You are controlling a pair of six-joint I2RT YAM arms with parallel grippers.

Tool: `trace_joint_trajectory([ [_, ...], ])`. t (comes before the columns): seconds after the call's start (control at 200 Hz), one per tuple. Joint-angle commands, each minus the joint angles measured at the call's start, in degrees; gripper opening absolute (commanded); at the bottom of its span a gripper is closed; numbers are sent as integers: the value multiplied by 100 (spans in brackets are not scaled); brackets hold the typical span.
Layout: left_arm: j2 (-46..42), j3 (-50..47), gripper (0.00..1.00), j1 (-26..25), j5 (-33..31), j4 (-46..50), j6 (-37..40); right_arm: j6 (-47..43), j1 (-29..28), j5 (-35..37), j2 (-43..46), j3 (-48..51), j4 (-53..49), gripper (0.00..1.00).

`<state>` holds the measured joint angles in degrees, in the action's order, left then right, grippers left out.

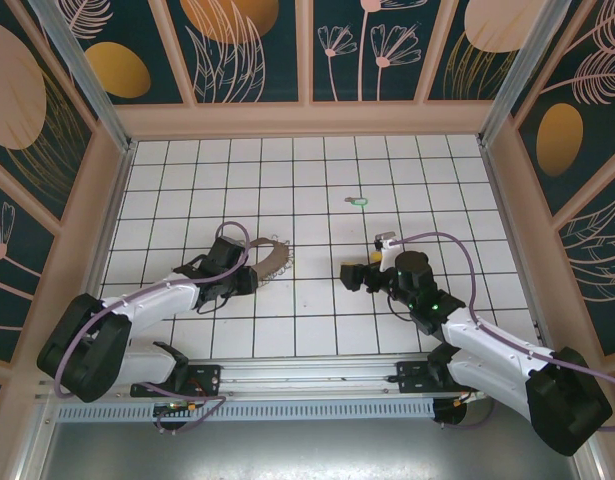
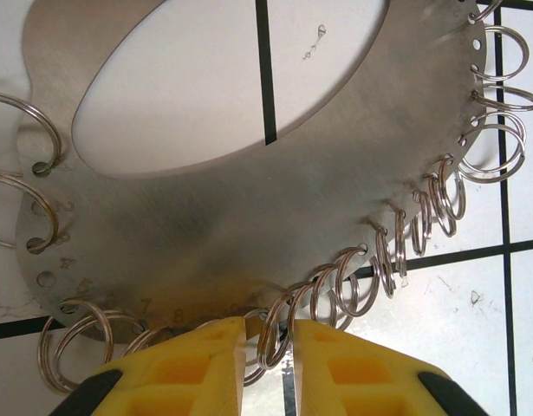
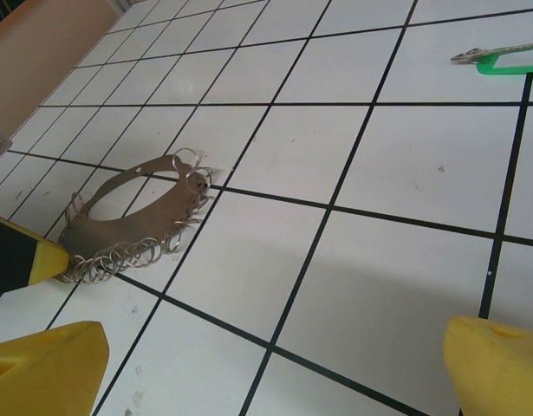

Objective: Put the keys on the keyring

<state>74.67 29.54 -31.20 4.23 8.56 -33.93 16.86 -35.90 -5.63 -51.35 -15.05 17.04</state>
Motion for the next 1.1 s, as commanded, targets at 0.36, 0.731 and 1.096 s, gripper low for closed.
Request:
trace_joint_trajectory([
  [0.36, 139, 60, 18, -32, 205, -161, 36, -89, -22, 64, 117, 96, 177, 99],
  [0.731, 166, 52, 12, -32, 201, -157, 52, -102, -13, 79, 139, 87, 160, 99],
  [1.096, 212, -20, 6, -35, 200, -223, 62, -137, 1, 131, 280, 88, 48, 99],
])
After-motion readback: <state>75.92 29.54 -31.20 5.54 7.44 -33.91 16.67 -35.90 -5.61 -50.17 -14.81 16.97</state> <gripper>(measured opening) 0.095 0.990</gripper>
